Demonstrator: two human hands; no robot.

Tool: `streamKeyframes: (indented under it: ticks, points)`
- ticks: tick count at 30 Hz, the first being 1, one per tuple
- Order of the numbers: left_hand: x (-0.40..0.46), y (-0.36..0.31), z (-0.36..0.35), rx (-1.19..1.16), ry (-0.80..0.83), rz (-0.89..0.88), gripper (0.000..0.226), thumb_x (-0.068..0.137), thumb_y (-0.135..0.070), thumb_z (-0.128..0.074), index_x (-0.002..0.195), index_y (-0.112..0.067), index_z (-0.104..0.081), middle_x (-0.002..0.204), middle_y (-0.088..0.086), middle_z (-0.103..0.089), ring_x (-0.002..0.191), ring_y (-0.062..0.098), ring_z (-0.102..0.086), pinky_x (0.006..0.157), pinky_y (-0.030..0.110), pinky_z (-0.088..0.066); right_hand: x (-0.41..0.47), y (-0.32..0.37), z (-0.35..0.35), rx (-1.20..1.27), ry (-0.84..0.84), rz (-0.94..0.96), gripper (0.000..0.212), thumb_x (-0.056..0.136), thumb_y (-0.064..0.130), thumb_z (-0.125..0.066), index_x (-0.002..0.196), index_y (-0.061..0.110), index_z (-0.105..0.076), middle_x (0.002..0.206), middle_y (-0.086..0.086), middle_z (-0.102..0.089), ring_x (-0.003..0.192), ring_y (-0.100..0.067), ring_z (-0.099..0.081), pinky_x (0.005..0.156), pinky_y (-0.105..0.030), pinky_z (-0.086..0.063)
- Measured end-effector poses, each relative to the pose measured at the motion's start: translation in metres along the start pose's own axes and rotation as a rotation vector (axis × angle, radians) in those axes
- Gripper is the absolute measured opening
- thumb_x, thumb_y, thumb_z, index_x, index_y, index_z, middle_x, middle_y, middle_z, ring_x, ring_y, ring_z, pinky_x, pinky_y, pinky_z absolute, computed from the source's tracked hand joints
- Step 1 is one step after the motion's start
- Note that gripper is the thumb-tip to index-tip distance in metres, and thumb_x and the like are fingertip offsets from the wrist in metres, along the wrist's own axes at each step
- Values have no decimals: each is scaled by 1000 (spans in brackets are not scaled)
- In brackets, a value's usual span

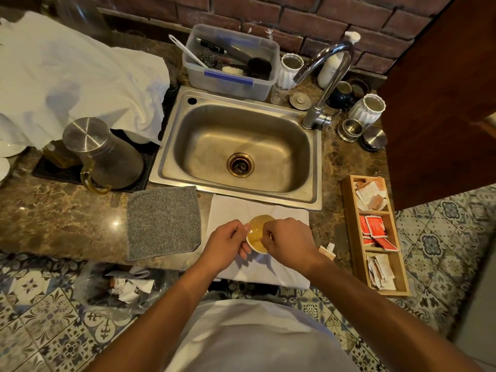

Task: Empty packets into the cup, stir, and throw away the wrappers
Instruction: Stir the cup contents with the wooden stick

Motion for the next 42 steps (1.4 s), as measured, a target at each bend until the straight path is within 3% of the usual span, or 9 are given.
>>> streamKeyframes:
  ticks: [4, 7, 12, 18, 23, 29, 35, 38, 42]
  points:
    - [-1, -1, -1, -35, 5, 9, 34, 103, -28, -54, 79, -5, -56, 66, 15, -67, 49, 19, -59, 42, 20, -45, 4, -3, 4, -8, -91, -31, 27, 100, 41, -49, 109, 26, -70, 96, -4, -74, 86, -26, -68, 65, -28, -36]
    - [-2, -2, 0, -36, 7, 14, 34, 103, -28, -53, 79, -4, -56, 66, 15, -67, 49, 19, -59, 43, 21, -46, 1, -9, 6, -47, -96, -50, 28, 99, 38, -48, 111, 23, -68, 96, -5, -74, 83, -27, -67, 60, -27, -34]
    - [-1, -2, 0, -5, 8, -1, 35, 103, -31, -53, 77, -8, -56, 68, 15, -70, 52, 22, -61, 46, 20, -45, -6, -12, -3, 44, 25, -50, 20, 91, 35, -55, 93, 25, -72, 88, -1, -73, 71, -20, -52, 50, -20, -22]
    - [-1, -2, 2, -4, 13, 4, 35, 103, -32, -53, 75, -12, -56, 67, 13, -70, 57, 27, -62, 46, 21, -46, -6, -21, -4, 278, 13, -130, 16, 90, 37, -65, 85, 26, -75, 73, 6, -64, 71, -16, -60, 50, -22, -29]
    - [-1, -2, 1, -14, 19, 8, 34, 103, -31, -53, 76, -11, -57, 67, 13, -69, 58, 28, -61, 47, 22, -45, -13, -21, 1, 1, -134, -108, 28, 98, 46, -49, 103, 27, -69, 87, 1, -75, 81, -22, -70, 60, -27, -36]
    - [2, -1, 1, -2, 30, 10, 35, 103, -32, -53, 75, -12, -58, 64, 9, -70, 57, 25, -62, 51, 27, -47, -6, -8, -12, 9, -32, -58, 31, 91, 49, -59, 108, 26, -73, 96, -1, -75, 86, -22, -69, 67, -25, -33]
    - [1, 0, 0, -16, 29, 22, 35, 103, -33, -52, 76, -12, -57, 65, 10, -70, 56, 23, -62, 51, 27, -46, -2, -17, -6, 22, 90, -64, 17, 88, 38, -59, 84, 24, -67, 80, -1, -67, 73, -23, -60, 52, -24, -29]
    - [1, 0, -1, -22, 28, 28, 34, 103, -33, -52, 76, -12, -57, 66, 11, -70, 56, 23, -61, 50, 26, -47, -2, -18, 0, -31, -2, -57, 23, 94, 36, -53, 104, 22, -68, 88, -3, -71, 77, -24, -66, 58, -26, -40]
    - [1, 0, -1, -13, 26, 21, 35, 104, -33, -52, 78, -11, -58, 66, 11, -70, 56, 22, -62, 50, 25, -47, -3, -8, -3, -19, -64, -21, 31, 94, 42, -59, 117, 22, -66, 103, -4, -73, 90, -26, -69, 69, -25, -34]
Point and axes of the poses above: each hand's wrist, its own x-axis towards the middle knuckle, its own z-axis out of the back of the hand, y = z × x, the point moved 5 cm from there along x, towards the middle knuckle
